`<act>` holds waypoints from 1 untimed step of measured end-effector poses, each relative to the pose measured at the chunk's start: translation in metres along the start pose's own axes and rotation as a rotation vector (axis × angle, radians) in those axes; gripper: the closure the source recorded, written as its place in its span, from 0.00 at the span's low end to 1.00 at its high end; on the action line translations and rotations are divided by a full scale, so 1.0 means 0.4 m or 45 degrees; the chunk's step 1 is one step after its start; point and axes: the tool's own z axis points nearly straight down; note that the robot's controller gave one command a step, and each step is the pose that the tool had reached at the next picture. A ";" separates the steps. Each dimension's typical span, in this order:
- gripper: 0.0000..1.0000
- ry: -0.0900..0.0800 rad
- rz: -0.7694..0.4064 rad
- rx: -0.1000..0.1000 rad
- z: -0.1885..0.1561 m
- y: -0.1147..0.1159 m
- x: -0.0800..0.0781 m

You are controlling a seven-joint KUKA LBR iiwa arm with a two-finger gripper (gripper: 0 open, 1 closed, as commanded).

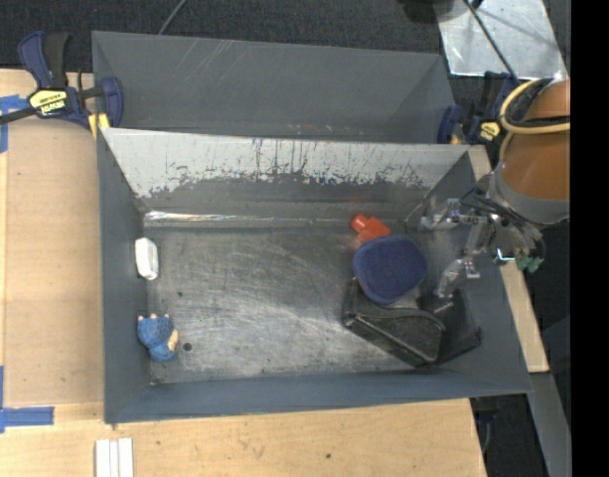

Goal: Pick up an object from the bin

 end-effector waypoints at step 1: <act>0.00 -0.014 -0.075 0.004 0.193 0.049 -0.102</act>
Offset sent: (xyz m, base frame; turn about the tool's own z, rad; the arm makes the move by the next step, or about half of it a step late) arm 0.0379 0.0204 -0.0779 -0.0567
